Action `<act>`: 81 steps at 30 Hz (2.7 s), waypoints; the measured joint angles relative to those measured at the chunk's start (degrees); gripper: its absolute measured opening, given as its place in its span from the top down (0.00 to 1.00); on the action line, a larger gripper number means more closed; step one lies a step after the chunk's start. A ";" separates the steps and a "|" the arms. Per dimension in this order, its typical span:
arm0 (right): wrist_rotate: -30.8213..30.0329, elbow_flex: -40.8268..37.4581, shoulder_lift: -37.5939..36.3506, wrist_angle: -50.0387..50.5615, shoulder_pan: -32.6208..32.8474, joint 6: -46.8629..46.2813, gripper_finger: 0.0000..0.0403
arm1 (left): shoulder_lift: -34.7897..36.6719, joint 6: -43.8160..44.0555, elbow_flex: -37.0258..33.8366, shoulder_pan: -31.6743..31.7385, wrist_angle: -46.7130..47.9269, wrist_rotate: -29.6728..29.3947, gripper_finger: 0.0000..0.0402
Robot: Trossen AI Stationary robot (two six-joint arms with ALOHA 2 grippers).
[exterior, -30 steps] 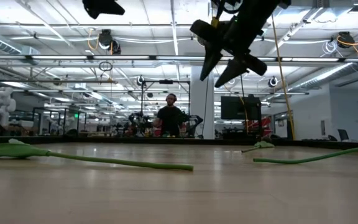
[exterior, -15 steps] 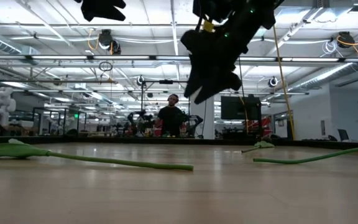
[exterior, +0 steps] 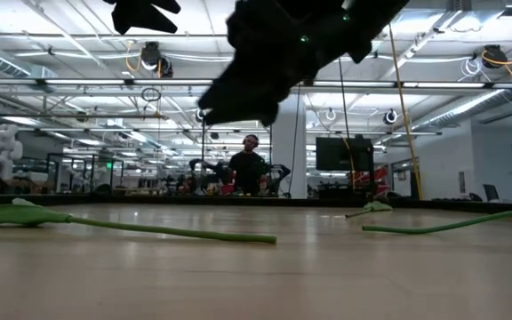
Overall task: Sort flowers into vase by color
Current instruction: Put the pink tulip into the green vase
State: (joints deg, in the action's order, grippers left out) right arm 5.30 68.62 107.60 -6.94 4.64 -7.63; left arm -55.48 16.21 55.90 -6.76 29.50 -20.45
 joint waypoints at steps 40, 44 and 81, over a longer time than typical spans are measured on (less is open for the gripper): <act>-15.28 59.66 46.14 31.01 5.28 -1.57 0.65 | 13.99 -2.99 0.00 -0.02 11.81 4.05 0.42; -15.89 59.45 44.91 34.34 5.68 -5.12 0.94 | 16.60 -2.95 0.00 0.00 11.51 4.13 0.42; -56.77 9.95 -0.96 0.19 11.43 -25.95 1.00 | 14.59 2.97 0.04 0.00 -1.68 11.45 0.42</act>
State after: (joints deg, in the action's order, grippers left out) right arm -51.47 78.57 106.64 -6.75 16.08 -33.57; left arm -40.89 19.18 55.94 -6.76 27.81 -8.99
